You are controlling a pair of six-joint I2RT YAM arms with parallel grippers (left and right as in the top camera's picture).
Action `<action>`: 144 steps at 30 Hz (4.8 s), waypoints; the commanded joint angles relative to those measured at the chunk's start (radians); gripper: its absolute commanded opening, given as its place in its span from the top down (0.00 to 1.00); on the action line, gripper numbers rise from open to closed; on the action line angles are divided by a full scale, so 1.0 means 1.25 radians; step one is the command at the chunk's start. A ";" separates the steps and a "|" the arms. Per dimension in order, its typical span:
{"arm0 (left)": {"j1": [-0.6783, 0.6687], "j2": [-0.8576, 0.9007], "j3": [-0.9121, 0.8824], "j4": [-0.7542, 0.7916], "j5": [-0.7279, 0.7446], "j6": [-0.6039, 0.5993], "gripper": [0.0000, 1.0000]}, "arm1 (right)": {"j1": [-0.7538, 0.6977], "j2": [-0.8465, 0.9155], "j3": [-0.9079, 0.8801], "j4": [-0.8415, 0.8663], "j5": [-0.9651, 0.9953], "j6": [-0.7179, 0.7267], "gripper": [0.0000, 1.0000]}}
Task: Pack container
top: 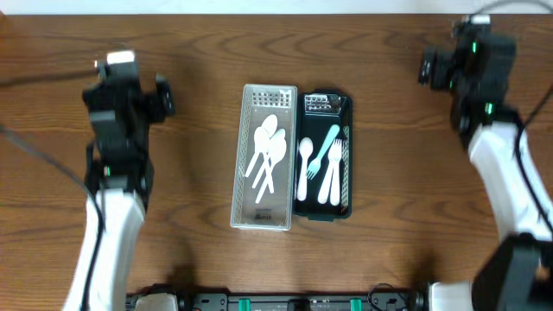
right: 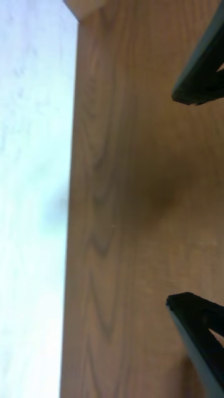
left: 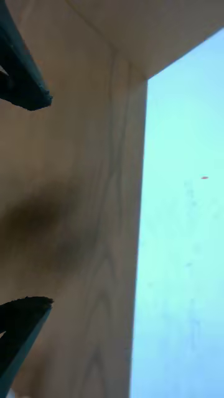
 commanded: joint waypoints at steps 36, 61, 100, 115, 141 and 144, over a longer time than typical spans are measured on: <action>-0.090 -0.543 -0.395 -0.137 0.006 0.127 0.02 | 0.075 -0.341 -0.456 -0.052 0.027 0.034 0.01; -0.090 -0.543 -0.395 -0.459 0.006 0.126 0.02 | 0.076 -0.635 -0.457 -0.279 0.027 0.034 0.01; -0.090 -0.543 -0.395 -0.459 0.006 0.126 0.02 | 0.128 -1.198 -0.854 -0.022 -0.054 0.031 0.01; -0.090 -0.543 -0.395 -0.459 0.006 0.126 0.02 | 0.128 -1.198 -0.854 -0.022 -0.054 0.032 0.01; -0.093 -0.927 -0.488 -0.215 0.119 -0.049 0.02 | 0.128 -1.198 -0.854 -0.022 -0.054 0.031 0.01; -0.093 -0.940 -0.545 -0.136 0.119 -0.136 0.02 | 0.128 -1.198 -0.854 -0.022 -0.054 0.032 0.01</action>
